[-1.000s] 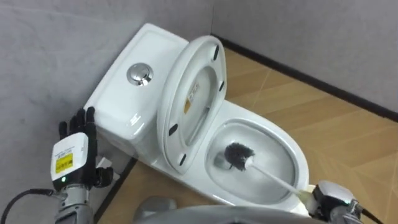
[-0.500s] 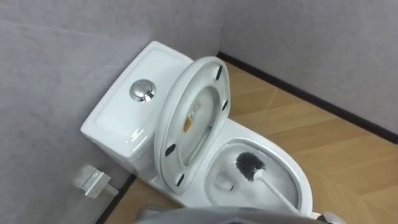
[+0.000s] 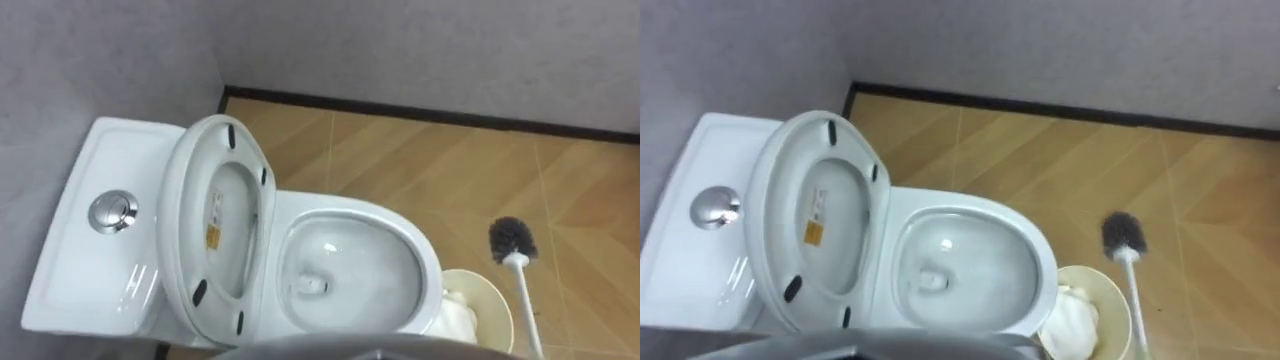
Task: Brush toilet
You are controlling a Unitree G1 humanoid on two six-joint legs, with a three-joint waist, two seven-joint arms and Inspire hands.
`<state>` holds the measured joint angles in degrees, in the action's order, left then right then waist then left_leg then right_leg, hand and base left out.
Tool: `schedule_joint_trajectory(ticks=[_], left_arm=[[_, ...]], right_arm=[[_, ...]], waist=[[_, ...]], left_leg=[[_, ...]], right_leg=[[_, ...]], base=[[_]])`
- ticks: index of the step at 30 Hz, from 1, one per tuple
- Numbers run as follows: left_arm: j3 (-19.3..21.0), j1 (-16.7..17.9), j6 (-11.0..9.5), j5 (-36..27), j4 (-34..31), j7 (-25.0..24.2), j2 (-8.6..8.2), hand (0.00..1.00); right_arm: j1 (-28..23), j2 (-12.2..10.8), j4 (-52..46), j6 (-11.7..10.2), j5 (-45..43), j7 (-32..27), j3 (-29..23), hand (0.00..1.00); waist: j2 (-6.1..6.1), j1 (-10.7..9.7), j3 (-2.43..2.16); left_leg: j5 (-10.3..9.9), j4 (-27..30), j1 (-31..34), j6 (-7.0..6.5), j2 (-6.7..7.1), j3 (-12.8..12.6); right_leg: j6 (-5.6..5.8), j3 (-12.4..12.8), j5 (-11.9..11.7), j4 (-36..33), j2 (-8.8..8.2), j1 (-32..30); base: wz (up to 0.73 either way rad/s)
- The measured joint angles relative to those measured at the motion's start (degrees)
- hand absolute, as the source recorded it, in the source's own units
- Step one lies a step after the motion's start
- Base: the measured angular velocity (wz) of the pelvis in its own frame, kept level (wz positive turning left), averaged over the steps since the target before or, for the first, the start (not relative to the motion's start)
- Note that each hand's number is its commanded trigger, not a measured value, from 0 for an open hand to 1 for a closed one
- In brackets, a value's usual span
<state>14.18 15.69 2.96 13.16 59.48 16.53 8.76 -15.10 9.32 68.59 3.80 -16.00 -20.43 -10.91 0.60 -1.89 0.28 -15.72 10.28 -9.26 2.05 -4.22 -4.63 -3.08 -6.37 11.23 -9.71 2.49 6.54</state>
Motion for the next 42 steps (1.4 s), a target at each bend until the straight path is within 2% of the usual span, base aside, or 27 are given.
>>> schedule_joint_trajectory(ticks=[3,6,7,8,13,21,26,33,42], left_arm=[[-1.7,-0.1,2.8,1.1,-0.1,-0.6,-0.35,0.00],[-3.8,-0.5,3.4,2.6,0.0,-1.9,-0.67,0.00],[-3.8,-0.7,3.6,2.7,0.1,-2.1,-0.81,0.00],[-3.8,-0.7,3.6,2.7,0.1,-2.2,-0.86,0.00],[-3.9,-0.9,3.8,2.6,0.1,-3.2,-0.94,0.00],[-3.9,-0.6,4.6,2.6,0.0,-4.7,-1.08,0.00],[-3.8,0.2,4.9,2.6,0.0,-4.8,-1.05,0.00],[-3.8,0.7,5.5,2.7,0.1,-4.9,-1.05,0.00],[-4.4,0.6,5.5,2.7,0.2,-5.9,-0.98,0.00]], right_arm=[[-0.2,-2.4,0.5,0.3,-0.3,0.4,0.0,1.00],[-0.2,-2.8,0.6,1.3,0.3,0.7,0.1,1.00],[-0.2,-2.8,0.6,1.3,0.7,0.6,0.1,0.70],[-0.2,-2.8,0.6,1.3,1.0,0.6,0.1,0.00],[-0.7,-2.9,0.5,1.3,3.1,0.7,0.3,0.00],[-1.9,-2.9,0.4,3.4,5.2,2.0,0.3,0.00],[-1.2,-3.0,0.0,3.3,5.2,2.7,0.2,0.00],[0.1,-3.0,0.1,3.1,5.9,3.0,0.2,0.00],[0.0,-3.1,0.5,3.3,9.1,6.5,1.1,0.00]], waist=[[-0.30,-0.8,-0.18],[-0.47,-1.2,-0.31],[-0.79,-1.2,-0.48],[-0.96,-1.2,-0.49],[-1.29,-1.3,-0.48],[-1.41,-1.7,-0.49],[-1.19,-2.3,-0.56],[-1.05,-2.2,-0.42],[0.15,-2.2,-0.10]], left_leg=[[0.0,0.2,-0.3,-0.07,0.24,-0.2],[0.2,0.5,-0.4,-0.38,0.44,-0.4],[0.3,0.5,-0.5,-0.56,0.54,-0.4],[0.3,0.5,-0.6,-0.59,0.58,-0.3],[0.5,0.0,-1.3,-0.82,0.93,-0.3],[0.5,-0.6,-1.3,-0.87,0.94,-0.7],[0.5,-0.6,-1.4,-0.89,0.99,-1.5],[0.5,-0.9,-2.4,-0.89,0.98,-2.9],[0.5,-0.8,-2.3,-0.89,0.97,-2.5]], right_leg=[[0.16,0.1,-0.1,-0.1,-0.23,0.0],[0.33,0.9,0.0,-0.2,-0.35,-0.4],[0.43,1.2,0.0,-0.4,-0.36,-0.4],[0.47,1.2,0.1,-0.6,-0.39,-0.4],[0.70,1.5,0.5,-2.2,-0.73,-0.8],[0.69,1.5,0.5,-2.1,-0.69,-1.1],[0.73,2.0,0.6,-2.0,-0.70,-1.1],[0.85,3.0,0.7,-1.9,-0.52,-0.6],[0.88,3.1,0.9,-1.9,-0.62,-0.8]], base=[[-0.19],[0.00],[0.00],[0.00],[-0.01],[-0.01],[-0.08],[-0.06],[0.00]])
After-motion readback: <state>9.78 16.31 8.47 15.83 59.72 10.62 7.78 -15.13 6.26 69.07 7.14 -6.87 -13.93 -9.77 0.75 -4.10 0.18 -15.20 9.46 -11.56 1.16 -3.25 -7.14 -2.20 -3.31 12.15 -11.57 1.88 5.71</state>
